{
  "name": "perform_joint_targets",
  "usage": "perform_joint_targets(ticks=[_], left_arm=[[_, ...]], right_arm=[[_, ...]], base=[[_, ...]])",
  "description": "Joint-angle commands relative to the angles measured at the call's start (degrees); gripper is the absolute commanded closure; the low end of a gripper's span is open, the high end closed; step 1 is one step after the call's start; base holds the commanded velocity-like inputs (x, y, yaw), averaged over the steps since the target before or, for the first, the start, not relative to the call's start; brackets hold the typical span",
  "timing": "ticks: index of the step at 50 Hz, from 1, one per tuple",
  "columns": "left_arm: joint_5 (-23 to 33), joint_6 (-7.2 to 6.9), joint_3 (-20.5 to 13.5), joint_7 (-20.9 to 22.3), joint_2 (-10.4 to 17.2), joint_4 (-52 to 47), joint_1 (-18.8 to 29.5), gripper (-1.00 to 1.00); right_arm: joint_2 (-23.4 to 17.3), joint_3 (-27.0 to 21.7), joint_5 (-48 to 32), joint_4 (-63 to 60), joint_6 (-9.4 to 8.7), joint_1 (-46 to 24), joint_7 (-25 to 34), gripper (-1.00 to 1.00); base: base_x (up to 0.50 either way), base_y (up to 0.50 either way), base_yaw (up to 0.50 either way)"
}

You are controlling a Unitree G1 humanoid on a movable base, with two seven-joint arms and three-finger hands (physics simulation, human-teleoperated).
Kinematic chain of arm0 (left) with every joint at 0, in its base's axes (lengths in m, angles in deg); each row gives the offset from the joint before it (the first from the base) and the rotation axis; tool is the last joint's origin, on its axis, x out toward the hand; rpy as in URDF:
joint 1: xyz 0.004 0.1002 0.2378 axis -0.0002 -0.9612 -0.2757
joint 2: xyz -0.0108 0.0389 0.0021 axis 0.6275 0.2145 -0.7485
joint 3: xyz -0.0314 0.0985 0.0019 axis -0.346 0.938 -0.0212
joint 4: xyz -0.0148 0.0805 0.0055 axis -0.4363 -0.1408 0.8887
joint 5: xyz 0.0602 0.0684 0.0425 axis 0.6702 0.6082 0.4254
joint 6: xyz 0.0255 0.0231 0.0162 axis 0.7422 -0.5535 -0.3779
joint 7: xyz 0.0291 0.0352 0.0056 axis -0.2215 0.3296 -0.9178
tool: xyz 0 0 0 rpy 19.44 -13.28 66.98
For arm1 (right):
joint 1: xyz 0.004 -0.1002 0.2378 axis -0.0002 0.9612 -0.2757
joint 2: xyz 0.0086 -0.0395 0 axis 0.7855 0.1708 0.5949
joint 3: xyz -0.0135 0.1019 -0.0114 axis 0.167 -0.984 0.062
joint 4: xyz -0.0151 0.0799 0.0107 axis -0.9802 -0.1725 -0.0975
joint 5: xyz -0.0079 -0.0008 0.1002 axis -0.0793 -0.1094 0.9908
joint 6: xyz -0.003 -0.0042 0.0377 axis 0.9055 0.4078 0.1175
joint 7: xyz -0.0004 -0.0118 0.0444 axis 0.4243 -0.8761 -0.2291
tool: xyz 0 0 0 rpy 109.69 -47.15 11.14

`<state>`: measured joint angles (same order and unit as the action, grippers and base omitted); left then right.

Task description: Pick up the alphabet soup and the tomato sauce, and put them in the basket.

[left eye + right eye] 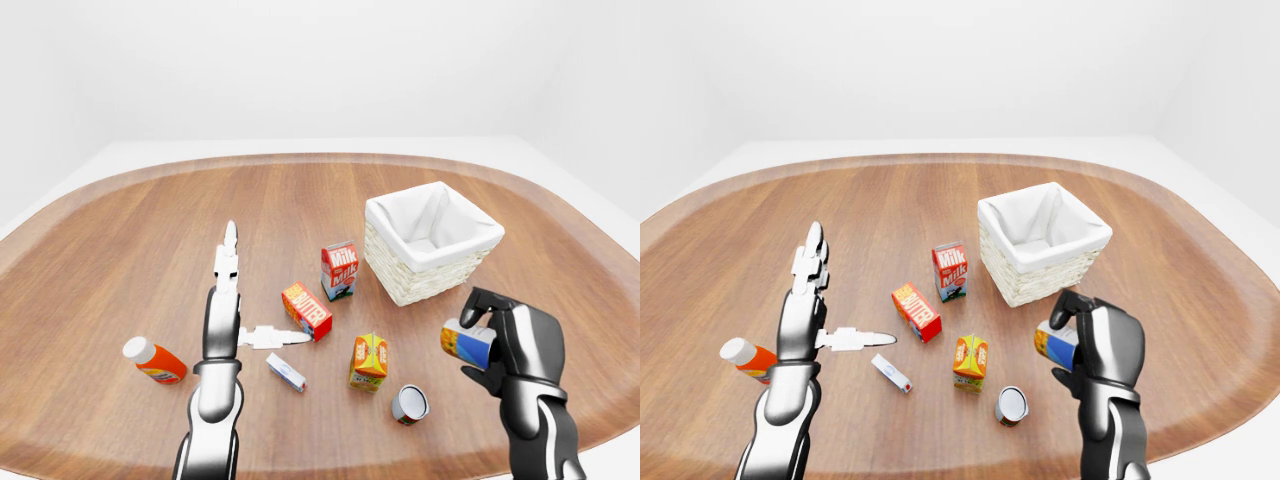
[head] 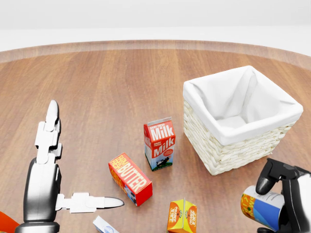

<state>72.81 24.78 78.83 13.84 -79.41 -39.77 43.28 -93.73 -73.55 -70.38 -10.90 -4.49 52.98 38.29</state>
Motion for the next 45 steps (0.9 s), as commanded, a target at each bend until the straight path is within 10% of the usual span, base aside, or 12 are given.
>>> perform_joint_targets(ticks=[1,45], left_arm=[[0.6,0.0,-0.1,-0.2,0.2,-0.4,-0.4,-1.0],[0.3,0.0,-0.4,-0.3,0.2,-0.3,0.0,-1.0]], right_arm=[[2.5,-1.3,6.4,-8.6,0.01,-0.9,0.8,1.0],[-4.7,0.7,12.1,-10.5,0.01,-20.2,4.3,1.0]], base=[[0.0,0.0,0.0],[0.0,0.0,0.0]])
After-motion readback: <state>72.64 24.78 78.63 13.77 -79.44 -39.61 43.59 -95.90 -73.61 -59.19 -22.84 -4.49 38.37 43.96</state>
